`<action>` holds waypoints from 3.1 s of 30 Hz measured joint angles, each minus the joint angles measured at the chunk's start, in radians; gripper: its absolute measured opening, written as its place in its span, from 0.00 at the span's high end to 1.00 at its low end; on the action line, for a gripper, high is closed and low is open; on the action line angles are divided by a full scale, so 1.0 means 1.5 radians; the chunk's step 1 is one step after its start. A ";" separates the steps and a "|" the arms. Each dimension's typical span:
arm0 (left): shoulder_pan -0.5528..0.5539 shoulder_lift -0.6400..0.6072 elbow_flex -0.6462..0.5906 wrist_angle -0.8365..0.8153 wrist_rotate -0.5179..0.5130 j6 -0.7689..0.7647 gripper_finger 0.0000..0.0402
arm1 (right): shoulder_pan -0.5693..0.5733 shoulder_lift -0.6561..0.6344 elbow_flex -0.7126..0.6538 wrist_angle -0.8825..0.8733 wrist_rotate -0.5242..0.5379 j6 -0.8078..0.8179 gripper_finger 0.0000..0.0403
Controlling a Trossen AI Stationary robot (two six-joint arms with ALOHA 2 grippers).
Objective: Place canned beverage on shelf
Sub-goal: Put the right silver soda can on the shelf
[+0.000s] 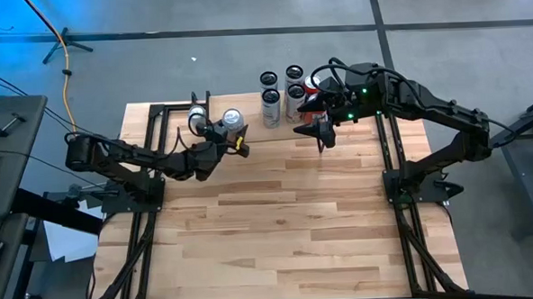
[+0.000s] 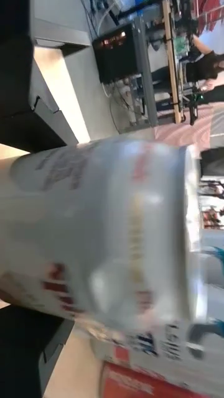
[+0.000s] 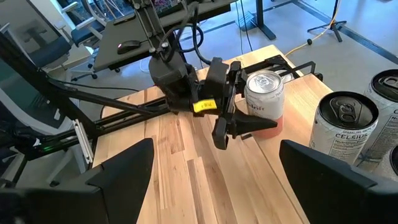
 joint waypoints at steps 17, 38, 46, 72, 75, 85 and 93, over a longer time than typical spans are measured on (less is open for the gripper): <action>0.014 -0.095 0.001 -0.031 0.062 0.019 0.03 | 0.000 0.000 0.000 0.000 0.001 0.000 0.17; -0.118 -0.262 0.001 -0.041 0.067 0.078 0.01 | 0.000 0.017 -0.003 -0.005 -0.002 -0.001 0.17; -0.185 -0.352 0.032 -0.069 0.230 0.052 0.01 | 0.007 0.028 -0.003 0.005 0.028 -0.038 0.17; -0.141 -0.324 0.022 -0.547 0.130 -0.247 1.00 | 0.010 0.020 -0.002 -0.138 0.137 -0.087 0.17; -0.102 -0.312 0.013 -0.509 0.161 -0.222 1.00 | 0.007 0.020 -0.002 -0.138 0.137 -0.087 0.17; -0.023 -0.261 0.013 -0.464 0.236 -0.163 1.00 | 0.008 0.020 -0.002 -0.136 0.137 -0.073 0.17; 0.017 -0.236 0.013 -0.456 0.274 -0.150 1.00 | 0.007 0.020 -0.002 -0.135 0.137 -0.065 0.17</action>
